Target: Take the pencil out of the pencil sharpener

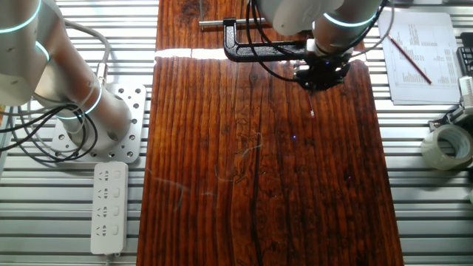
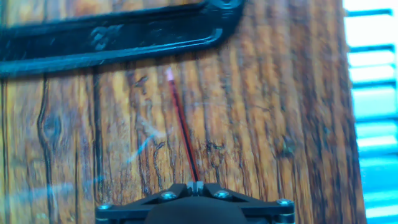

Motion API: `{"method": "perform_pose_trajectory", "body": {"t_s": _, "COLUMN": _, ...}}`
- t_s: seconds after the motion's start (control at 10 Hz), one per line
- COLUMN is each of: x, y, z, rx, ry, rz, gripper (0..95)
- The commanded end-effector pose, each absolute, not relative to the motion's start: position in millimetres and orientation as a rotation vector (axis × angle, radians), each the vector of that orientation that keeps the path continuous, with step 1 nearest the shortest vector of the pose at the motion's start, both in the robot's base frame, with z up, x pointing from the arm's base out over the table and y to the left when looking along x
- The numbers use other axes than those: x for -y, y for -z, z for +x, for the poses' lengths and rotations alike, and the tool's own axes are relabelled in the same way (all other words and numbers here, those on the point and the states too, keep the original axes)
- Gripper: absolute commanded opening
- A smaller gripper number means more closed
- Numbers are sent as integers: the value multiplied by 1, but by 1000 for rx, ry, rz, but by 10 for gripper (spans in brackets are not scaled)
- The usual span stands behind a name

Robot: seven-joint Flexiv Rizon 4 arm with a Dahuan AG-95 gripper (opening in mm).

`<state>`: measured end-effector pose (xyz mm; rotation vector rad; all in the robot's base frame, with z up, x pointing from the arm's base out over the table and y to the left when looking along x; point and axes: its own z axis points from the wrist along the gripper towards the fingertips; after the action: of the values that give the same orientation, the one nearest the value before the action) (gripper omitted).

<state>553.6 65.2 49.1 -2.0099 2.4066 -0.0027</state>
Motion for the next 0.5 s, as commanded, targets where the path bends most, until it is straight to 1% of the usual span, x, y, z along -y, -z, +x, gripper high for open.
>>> {"method": "perform_pose_trajectory", "body": {"t_s": 0.1, "x": -47, "y": -71, "z": 558, "rx": -2757, "ry": -93, "rz": -1509, "gripper": 0}}
{"method": "perform_pose_trajectory", "body": {"t_s": 0.3, "x": -28, "y": -93, "z": 561, "rx": -2929, "ry": -54, "rz": -1138, "gripper": 0}}
{"method": "perform_pose_trajectory", "body": {"t_s": 0.5, "x": -23, "y": -100, "z": 562, "rx": -3048, "ry": -5, "rz": -721, "gripper": 0}}
